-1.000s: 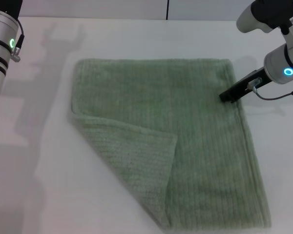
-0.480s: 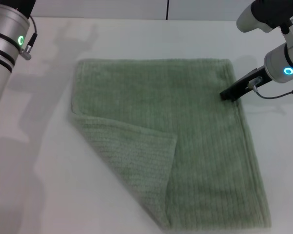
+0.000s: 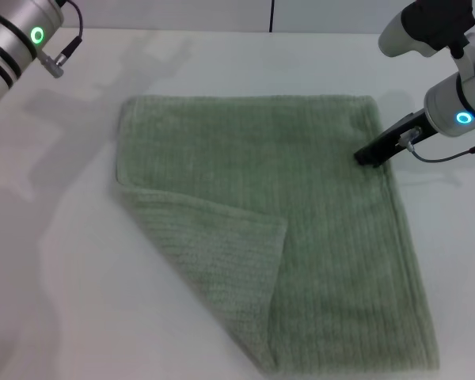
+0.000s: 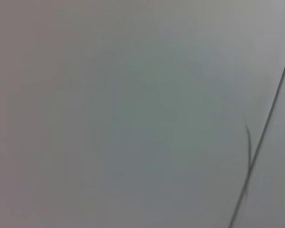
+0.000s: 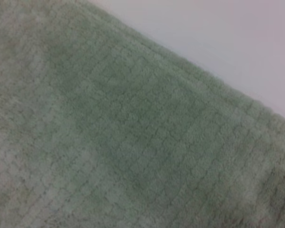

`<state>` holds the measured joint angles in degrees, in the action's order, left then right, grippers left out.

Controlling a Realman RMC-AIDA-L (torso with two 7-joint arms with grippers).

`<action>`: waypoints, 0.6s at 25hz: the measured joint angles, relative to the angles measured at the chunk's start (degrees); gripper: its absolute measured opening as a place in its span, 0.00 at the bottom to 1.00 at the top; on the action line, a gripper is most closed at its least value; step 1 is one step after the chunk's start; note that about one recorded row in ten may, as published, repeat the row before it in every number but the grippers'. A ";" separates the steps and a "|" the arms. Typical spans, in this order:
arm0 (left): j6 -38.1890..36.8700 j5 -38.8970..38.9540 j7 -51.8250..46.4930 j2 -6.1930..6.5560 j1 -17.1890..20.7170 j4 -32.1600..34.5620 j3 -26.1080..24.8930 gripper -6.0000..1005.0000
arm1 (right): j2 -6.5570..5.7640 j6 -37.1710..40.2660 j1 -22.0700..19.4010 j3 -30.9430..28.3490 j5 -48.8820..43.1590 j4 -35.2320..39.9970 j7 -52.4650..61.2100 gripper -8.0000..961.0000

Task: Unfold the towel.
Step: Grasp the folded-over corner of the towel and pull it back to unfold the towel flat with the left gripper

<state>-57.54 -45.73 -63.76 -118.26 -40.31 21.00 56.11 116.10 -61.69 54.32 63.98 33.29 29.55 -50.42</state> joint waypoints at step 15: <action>4.61 0.97 -10.93 0.08 9.84 16.66 9.76 0.83 | 0.09 0.04 0.08 0.00 0.10 0.31 -0.30 0.01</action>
<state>-52.93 -44.76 -74.68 -118.18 -30.47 37.66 65.87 116.19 -61.64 54.40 63.98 33.39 29.87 -50.72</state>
